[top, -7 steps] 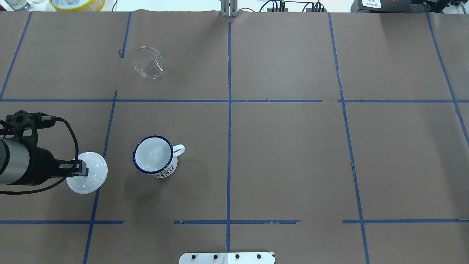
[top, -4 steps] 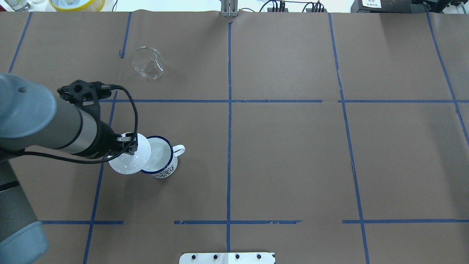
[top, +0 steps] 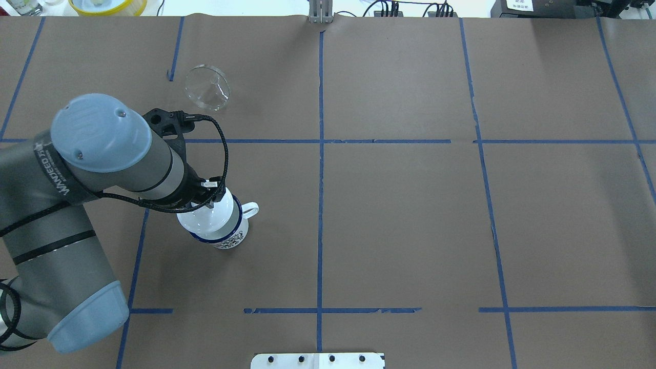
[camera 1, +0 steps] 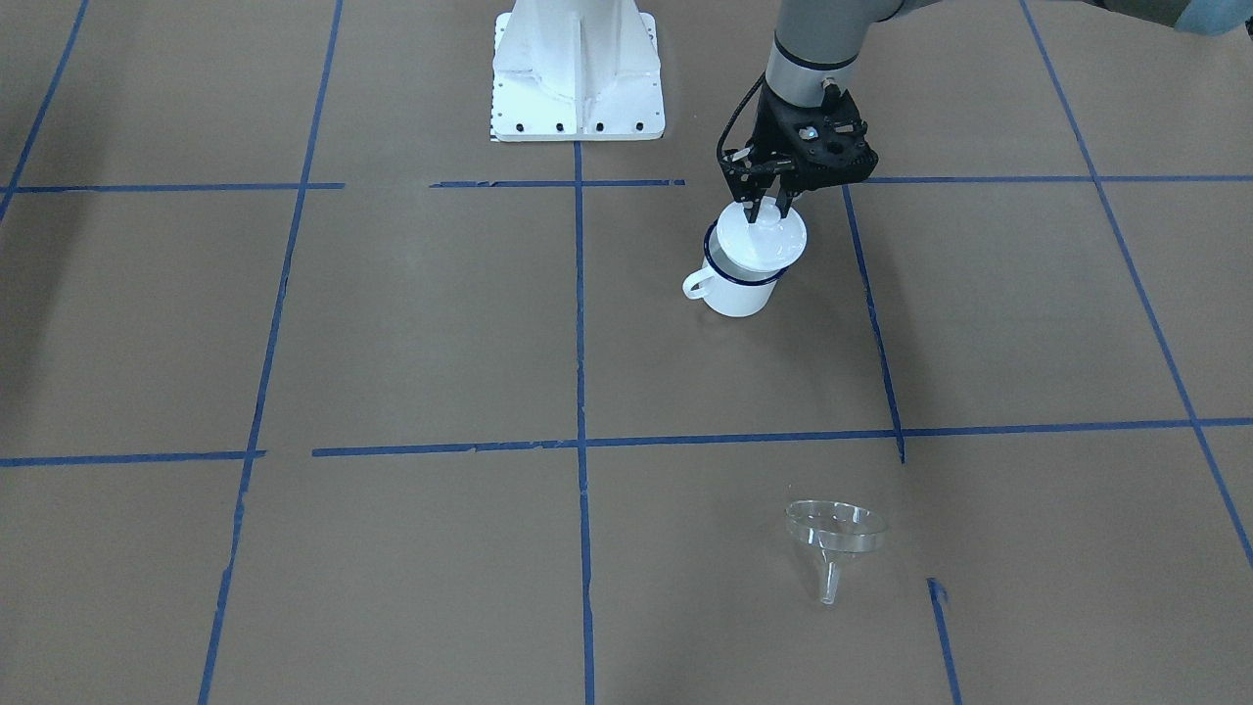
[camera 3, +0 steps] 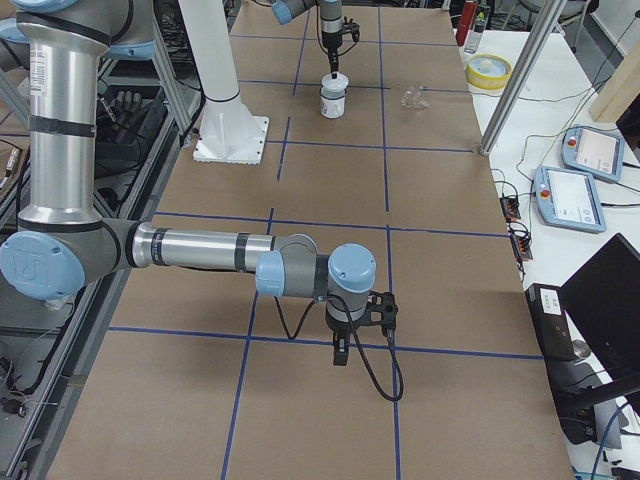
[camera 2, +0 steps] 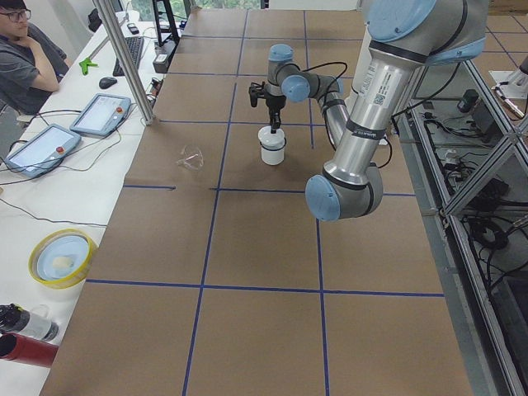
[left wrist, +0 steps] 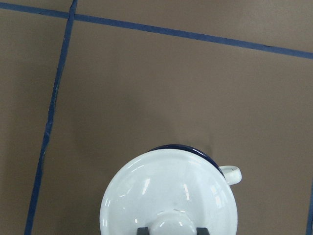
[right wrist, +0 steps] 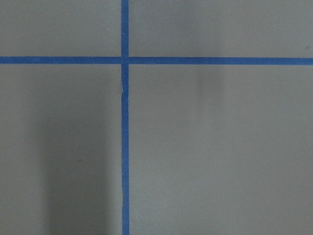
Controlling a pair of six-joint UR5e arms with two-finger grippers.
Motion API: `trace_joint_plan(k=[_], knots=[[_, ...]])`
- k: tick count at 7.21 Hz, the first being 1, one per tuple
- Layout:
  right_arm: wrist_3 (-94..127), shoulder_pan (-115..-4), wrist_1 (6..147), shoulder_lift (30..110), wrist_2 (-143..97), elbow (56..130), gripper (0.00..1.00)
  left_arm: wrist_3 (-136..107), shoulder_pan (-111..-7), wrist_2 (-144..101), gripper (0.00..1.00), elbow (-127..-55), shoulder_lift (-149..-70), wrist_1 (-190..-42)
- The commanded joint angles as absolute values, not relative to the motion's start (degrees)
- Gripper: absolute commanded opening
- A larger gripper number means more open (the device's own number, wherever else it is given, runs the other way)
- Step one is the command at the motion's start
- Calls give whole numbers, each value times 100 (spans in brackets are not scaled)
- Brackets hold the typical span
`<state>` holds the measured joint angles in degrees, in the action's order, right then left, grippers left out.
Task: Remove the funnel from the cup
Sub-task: 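Settle the funnel in the mug and open the left gripper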
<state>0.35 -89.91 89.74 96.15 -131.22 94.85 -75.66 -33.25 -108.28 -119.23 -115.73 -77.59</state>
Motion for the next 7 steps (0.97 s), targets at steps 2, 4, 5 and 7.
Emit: trace_joint_plan(k=[2, 4, 5, 7], knots=[[35, -8991, 8974, 9615, -13122, 9492, 100, -7541, -3322, -10837, 0, -11733, -11575, -7893], [35, -8991, 8974, 9615, -13122, 9483, 100, -7558, -3322, -10837, 0, -11777, -11566, -7928], [35, -8991, 8974, 9615, -13122, 9492, 100, -7567, -3270, -10837, 0, -11769, -11575, -7928], [35, -8991, 8974, 9615, -13122, 9492, 100, -7567, -3200, -10837, 0, -11760, -11575, -7928]])
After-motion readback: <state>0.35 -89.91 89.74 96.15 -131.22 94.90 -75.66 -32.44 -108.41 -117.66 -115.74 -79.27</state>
